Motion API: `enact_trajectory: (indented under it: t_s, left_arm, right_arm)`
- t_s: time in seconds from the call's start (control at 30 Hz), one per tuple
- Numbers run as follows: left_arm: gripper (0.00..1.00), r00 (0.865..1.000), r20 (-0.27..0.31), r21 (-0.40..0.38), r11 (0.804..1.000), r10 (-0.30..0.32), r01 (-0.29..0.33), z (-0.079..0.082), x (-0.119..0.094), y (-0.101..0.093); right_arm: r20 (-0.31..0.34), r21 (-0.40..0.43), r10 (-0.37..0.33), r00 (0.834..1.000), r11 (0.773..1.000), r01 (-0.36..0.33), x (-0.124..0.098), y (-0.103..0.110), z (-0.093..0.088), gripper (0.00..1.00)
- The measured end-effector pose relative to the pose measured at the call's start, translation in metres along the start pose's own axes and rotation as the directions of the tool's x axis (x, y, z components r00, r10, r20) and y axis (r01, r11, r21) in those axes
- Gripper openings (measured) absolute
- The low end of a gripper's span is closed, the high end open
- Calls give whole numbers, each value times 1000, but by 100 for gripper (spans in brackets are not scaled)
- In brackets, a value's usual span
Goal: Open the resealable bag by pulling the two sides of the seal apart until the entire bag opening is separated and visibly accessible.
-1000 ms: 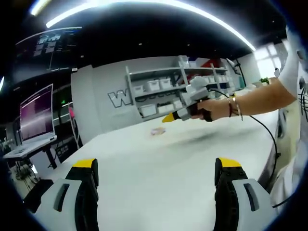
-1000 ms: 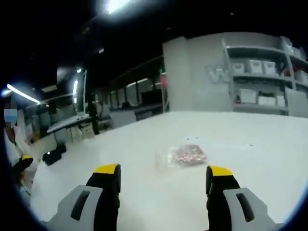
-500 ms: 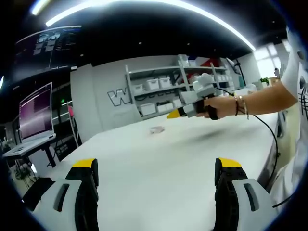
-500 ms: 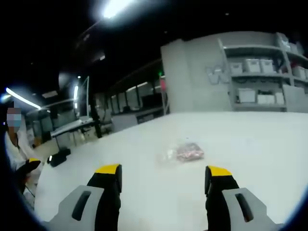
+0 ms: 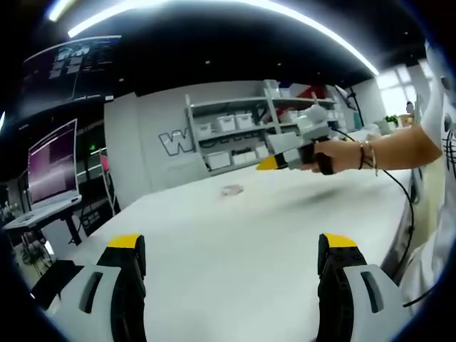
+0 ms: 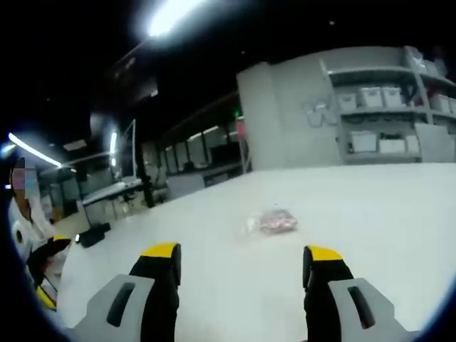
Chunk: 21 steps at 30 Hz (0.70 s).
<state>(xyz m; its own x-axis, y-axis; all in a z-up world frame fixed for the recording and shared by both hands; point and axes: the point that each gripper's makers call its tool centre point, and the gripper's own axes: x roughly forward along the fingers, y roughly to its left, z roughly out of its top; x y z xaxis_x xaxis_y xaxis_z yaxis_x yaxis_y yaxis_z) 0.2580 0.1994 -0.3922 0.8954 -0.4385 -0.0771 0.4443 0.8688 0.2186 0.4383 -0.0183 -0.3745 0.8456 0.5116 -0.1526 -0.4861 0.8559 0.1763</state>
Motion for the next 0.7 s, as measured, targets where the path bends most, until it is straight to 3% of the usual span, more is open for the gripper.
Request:
enact_trajectory:
  t_s: [0.7]
  left_arm:
    - [100, 1000, -6, 5, 1000, -8, 8, 1, 1, -5]
  right_arm:
    - [37, 30, -23, 999, 999, 22, -36, -10, -5, 67]
